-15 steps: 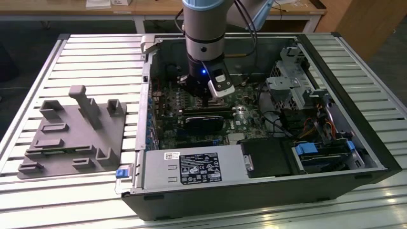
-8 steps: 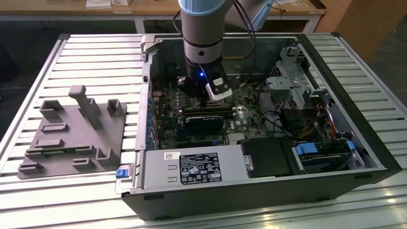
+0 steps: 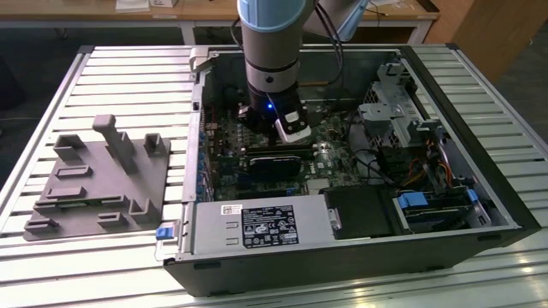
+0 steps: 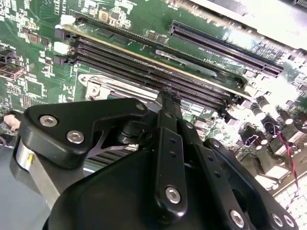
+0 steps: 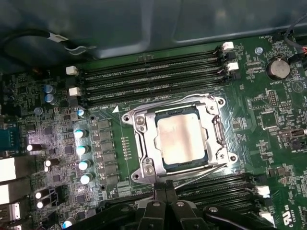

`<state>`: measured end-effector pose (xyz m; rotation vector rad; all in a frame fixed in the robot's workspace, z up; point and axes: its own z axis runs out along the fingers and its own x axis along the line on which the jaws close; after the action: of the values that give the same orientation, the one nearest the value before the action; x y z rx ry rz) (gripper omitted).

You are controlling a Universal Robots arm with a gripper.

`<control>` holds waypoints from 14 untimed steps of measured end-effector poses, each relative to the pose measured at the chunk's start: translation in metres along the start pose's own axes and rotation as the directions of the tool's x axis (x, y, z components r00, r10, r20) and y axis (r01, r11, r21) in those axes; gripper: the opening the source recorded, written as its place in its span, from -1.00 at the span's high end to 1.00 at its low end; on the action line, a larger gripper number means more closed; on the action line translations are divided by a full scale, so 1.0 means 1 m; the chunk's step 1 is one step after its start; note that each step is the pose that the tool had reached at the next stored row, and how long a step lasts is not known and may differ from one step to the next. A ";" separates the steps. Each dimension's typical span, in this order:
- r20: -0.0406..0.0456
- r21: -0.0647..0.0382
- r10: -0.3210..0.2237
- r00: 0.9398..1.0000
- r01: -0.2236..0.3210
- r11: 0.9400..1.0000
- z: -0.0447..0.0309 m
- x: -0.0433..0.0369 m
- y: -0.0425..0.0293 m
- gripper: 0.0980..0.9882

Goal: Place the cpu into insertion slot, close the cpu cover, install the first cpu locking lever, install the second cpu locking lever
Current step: 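Install the second cpu locking lever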

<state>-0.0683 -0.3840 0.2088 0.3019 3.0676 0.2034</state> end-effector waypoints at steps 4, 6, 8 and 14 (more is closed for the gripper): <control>-0.005 -0.024 0.001 1.000 -0.002 1.000 0.0008 0.0022 -0.0038 0.98; -0.008 -0.038 0.002 1.000 -0.003 0.999 0.0016 0.0040 -0.0051 0.98; -0.010 -0.049 0.003 1.000 -0.003 0.999 0.0025 0.0056 -0.0063 0.98; -0.015 -0.074 0.004 1.000 -0.005 0.997 0.0060 0.0095 -0.0089 0.98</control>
<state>-0.0790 -0.3900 0.2013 0.3054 3.0648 0.3192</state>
